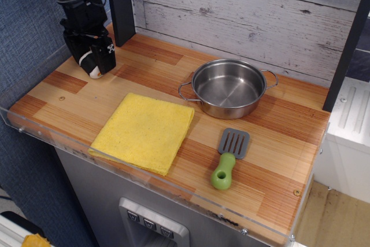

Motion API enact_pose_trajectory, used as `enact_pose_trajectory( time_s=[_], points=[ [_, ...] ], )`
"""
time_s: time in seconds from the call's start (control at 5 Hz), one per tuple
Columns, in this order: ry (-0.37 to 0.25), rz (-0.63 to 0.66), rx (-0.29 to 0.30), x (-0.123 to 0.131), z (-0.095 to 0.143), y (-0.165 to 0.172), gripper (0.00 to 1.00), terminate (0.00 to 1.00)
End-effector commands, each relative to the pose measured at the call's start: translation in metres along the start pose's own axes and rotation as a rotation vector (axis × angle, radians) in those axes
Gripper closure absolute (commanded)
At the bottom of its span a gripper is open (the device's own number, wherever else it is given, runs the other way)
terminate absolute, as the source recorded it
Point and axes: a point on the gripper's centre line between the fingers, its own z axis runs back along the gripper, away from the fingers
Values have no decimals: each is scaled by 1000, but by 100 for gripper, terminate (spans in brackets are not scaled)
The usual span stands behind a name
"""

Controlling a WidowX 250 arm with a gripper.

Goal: Put the eggroll in the metal pot.

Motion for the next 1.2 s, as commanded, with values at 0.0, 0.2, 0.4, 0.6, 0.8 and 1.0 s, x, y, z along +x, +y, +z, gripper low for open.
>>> enact_pose_trajectory(
  time_s=[0.0,0.2,0.4,0.6,0.8,1.0],
  points=[
    [-47,50,40,0,10,5,100,0],
    [-57,154,107,-3,28,10,100,0],
    [-86,317,175,-3,66,-9,100,0],
    [-118,353,210,1,93,-56,100,0],
    [-157,310,217,5,97,-107,100,0],
    [-136,253,169,12,74,-134,100,0]
  ],
)
